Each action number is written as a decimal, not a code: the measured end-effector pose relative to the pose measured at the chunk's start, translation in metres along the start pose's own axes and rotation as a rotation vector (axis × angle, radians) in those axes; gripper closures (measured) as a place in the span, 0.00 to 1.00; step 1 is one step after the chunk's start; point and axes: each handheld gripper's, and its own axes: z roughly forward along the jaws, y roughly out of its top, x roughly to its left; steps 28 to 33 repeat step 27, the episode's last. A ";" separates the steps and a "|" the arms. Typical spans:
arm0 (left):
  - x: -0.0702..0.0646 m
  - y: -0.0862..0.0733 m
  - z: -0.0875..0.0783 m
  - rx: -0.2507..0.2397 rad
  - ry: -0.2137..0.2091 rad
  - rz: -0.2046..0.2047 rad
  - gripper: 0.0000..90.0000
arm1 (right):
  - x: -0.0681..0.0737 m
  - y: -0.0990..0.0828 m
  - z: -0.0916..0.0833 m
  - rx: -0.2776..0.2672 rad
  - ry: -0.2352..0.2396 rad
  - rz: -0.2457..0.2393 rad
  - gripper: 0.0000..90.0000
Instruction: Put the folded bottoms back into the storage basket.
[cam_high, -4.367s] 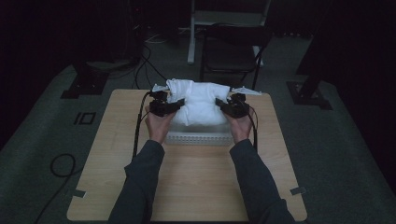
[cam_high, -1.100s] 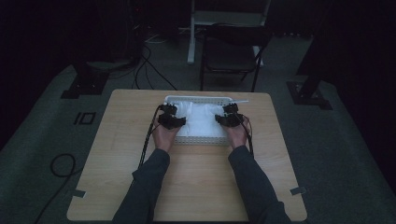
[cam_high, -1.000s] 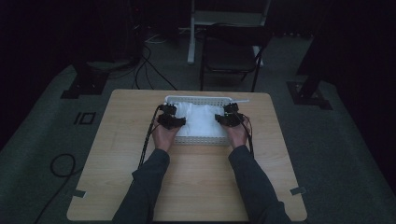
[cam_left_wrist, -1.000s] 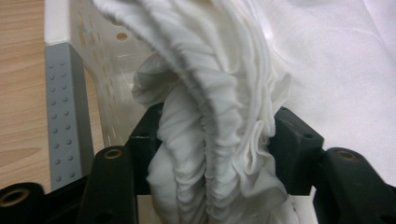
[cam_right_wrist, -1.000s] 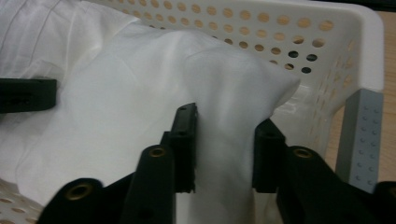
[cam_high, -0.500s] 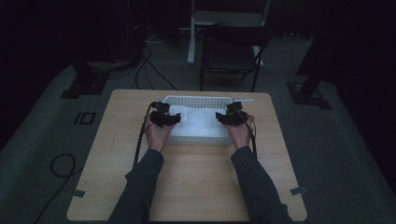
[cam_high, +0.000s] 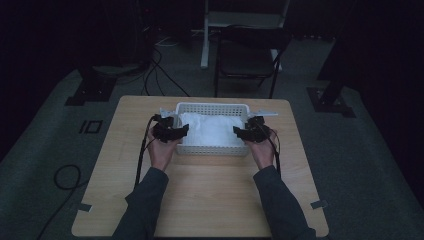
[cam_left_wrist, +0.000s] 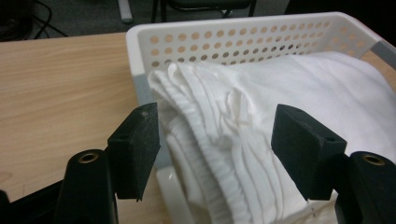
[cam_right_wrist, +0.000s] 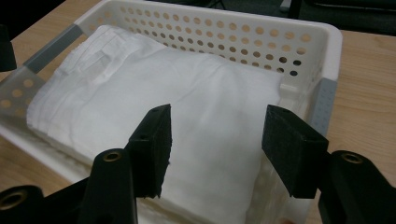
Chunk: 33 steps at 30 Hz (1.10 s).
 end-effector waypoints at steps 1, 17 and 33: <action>0.000 -0.002 -0.002 -0.004 0.000 -0.002 0.35 | 0.001 -0.002 -0.003 -0.004 0.002 -0.003 0.47; -0.004 -0.041 -0.033 -0.078 0.010 0.009 0.33 | 0.011 -0.044 -0.033 -0.052 0.043 -0.049 0.47; 0.009 -0.063 -0.045 -0.106 0.097 0.012 0.33 | 0.000 -0.060 -0.050 -0.104 -0.005 -0.046 0.48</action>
